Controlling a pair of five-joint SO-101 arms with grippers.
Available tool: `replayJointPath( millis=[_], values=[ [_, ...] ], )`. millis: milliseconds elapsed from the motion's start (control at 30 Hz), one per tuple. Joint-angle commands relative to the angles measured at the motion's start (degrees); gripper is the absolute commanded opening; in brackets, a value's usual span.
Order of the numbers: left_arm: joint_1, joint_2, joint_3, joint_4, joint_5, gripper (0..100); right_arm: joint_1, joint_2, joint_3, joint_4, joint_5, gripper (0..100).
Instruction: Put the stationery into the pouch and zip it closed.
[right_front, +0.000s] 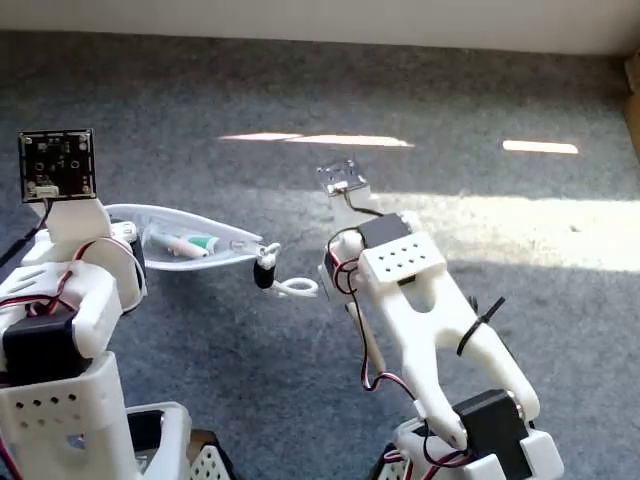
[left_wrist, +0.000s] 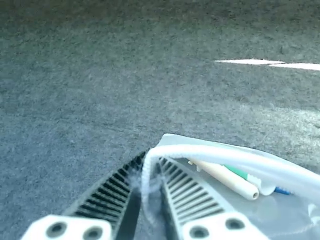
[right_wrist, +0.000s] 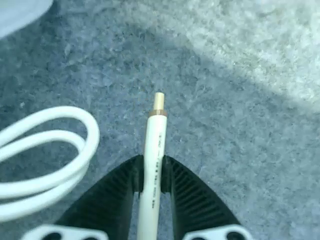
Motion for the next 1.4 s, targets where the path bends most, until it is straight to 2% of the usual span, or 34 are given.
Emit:
replayJointPath(
  millis=[0,267,433,667,833,967,1033,1233,1367],
  values=[
    [-0.6,0.6,0.4,-0.7,0.1,1,0.3,-2.2,2.3,-3.8,0.9,0.5],
    [-0.6,0.6,0.4,-0.7,0.1,1,0.6,-0.8,5.6,-8.0,1.0,1.2],
    [-0.6,0.6,0.4,-0.7,0.1,1,0.6,7.5,5.4,-7.9,1.0,11.9],
    [-0.6,0.6,0.4,-0.7,0.1,1,0.5,13.2,2.4,-7.9,1.0,11.3],
    [-0.6,0.6,0.4,-0.7,0.1,1,0.4,15.8,2.1,-8.0,1.1,4.1],
    [-0.6,0.6,0.4,-0.7,0.1,1,0.5,18.5,2.0,-8.0,7.4,0.4],
    [-0.6,0.6,0.4,-0.7,0.1,1,0.6,18.5,2.0,-7.9,7.7,0.5],
    [-0.6,0.6,0.4,-0.7,0.1,1,0.6,11.4,2.5,-7.8,7.7,0.5],
    [-0.6,0.6,0.4,-0.7,0.1,1,0.7,4.0,3.6,-3.4,7.7,0.5]
  ],
)
